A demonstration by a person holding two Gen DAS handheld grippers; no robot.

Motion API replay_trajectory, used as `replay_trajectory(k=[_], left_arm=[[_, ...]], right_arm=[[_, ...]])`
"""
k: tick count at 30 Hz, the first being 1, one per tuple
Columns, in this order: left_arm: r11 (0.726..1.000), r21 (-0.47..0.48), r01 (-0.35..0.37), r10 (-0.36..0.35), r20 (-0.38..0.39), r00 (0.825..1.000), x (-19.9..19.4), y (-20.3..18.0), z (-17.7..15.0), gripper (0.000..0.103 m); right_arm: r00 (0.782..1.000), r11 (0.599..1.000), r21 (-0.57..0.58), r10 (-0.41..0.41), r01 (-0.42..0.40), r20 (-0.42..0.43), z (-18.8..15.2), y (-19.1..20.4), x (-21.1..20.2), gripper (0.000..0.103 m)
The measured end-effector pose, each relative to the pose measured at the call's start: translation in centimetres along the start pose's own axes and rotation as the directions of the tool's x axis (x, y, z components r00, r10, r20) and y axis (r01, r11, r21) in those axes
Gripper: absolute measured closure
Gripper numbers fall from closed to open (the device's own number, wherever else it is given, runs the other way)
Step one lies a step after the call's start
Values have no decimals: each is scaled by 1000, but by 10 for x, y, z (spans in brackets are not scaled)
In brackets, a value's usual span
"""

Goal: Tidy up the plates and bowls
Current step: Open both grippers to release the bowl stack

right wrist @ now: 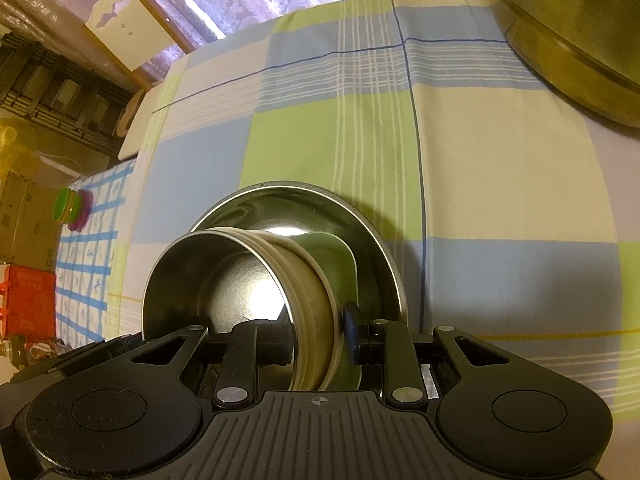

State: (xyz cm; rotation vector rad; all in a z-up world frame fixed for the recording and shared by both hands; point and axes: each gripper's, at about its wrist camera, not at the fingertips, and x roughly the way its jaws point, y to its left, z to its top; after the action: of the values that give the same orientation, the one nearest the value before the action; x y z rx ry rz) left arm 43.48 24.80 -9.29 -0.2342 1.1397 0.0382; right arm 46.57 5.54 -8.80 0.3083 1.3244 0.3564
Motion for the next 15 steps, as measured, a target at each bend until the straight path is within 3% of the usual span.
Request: replay_trajectory(k=[15], left_arm=[[1000, 14, 9, -9, 11, 1000, 0, 1, -1, 88]], right_arm=[[1000, 1000, 3, -8, 8, 18, -4, 3, 0, 77]])
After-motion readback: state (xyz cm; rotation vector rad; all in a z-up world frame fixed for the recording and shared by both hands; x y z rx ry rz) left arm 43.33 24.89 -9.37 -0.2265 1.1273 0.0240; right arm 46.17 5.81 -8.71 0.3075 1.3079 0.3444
